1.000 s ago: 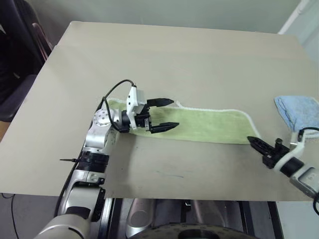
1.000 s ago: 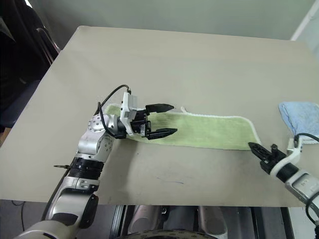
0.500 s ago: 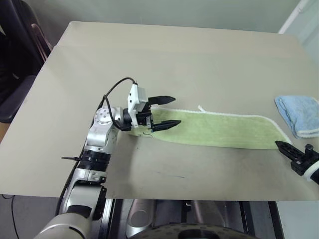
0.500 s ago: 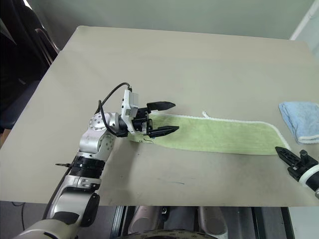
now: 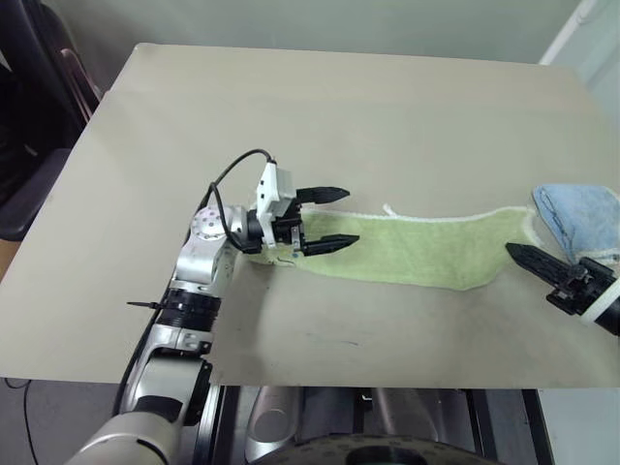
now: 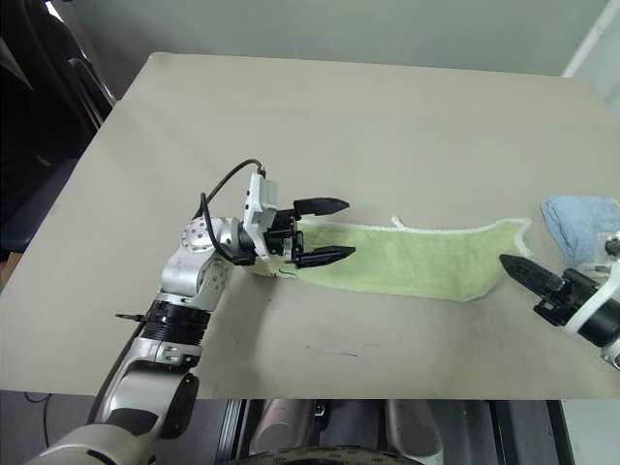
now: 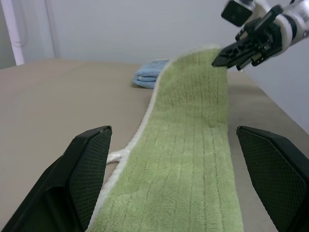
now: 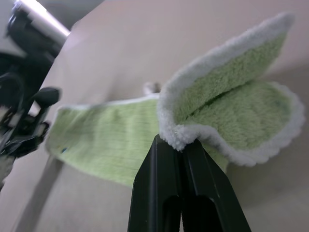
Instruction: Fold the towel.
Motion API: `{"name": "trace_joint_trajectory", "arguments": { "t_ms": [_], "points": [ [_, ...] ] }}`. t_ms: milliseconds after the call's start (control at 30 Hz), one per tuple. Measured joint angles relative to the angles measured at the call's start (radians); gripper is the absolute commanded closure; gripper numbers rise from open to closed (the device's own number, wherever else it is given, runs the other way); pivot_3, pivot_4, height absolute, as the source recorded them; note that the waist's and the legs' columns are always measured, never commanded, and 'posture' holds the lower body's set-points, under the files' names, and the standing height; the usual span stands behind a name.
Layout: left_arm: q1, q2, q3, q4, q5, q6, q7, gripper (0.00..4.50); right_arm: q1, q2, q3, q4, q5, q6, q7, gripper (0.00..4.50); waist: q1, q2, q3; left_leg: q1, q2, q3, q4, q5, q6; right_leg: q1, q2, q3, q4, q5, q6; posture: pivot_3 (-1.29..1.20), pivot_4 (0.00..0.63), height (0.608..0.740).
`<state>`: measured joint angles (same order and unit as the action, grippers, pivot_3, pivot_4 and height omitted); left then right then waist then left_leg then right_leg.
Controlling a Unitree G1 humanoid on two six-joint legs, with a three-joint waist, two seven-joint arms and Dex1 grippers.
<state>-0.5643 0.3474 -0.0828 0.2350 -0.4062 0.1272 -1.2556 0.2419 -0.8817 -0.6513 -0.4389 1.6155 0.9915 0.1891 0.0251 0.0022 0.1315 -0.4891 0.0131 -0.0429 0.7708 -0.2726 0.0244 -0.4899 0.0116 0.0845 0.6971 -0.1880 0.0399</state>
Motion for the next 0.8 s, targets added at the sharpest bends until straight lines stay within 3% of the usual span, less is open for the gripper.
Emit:
{"name": "trace_joint_trajectory", "arguments": {
  "t_ms": [233, 467, 600, 800],
  "points": [
    [0.002, -0.01, -0.004, -0.002, 0.0, 0.0, 0.015, 0.0, -0.169, -0.069, 0.179, -0.066, 0.007, 0.011, -0.001, 4.47, -0.002, 0.0, 0.0, 0.0, 0.0, 0.001, 0.0, 0.001, 0.001, 0.0, 0.0, 0.0, 0.0, 0.001, 0.001, 0.0, 0.15, 0.697],
    [0.011, -0.007, -0.001, -0.021, -0.001, 0.002, 0.034, 0.0, -0.32, -0.077, 0.406, -0.071, -0.147, 0.036, 0.018, 4.47, -0.002, 0.001, 0.0, 0.0, 0.0, 0.001, 0.0, 0.002, 0.001, 0.0, 0.0, 0.001, 0.0, 0.004, 0.004, 0.0, 0.15, 0.697],
    [0.021, -0.004, 0.0, -0.038, -0.001, 0.003, 0.042, 0.0, -0.388, -0.024, 0.554, -0.069, -0.268, 0.045, 0.035, 4.47, -0.007, 0.001, 0.0, 0.0, 0.0, 0.001, 0.0, 0.004, 0.001, -0.001, 0.0, 0.0, 0.0, 0.005, 0.005, 0.0, 0.15, 0.697],
    [0.035, 0.002, 0.002, -0.046, -0.001, 0.003, 0.059, 0.0, -0.452, 0.061, 0.66, -0.048, -0.404, 0.048, 0.051, 4.47, -0.009, 0.001, 0.0, 0.001, 0.0, 0.001, 0.0, 0.007, 0.002, 0.0, 0.0, 0.0, 0.0, 0.006, 0.003, 0.0, 0.15, 0.697]
  ]
}}
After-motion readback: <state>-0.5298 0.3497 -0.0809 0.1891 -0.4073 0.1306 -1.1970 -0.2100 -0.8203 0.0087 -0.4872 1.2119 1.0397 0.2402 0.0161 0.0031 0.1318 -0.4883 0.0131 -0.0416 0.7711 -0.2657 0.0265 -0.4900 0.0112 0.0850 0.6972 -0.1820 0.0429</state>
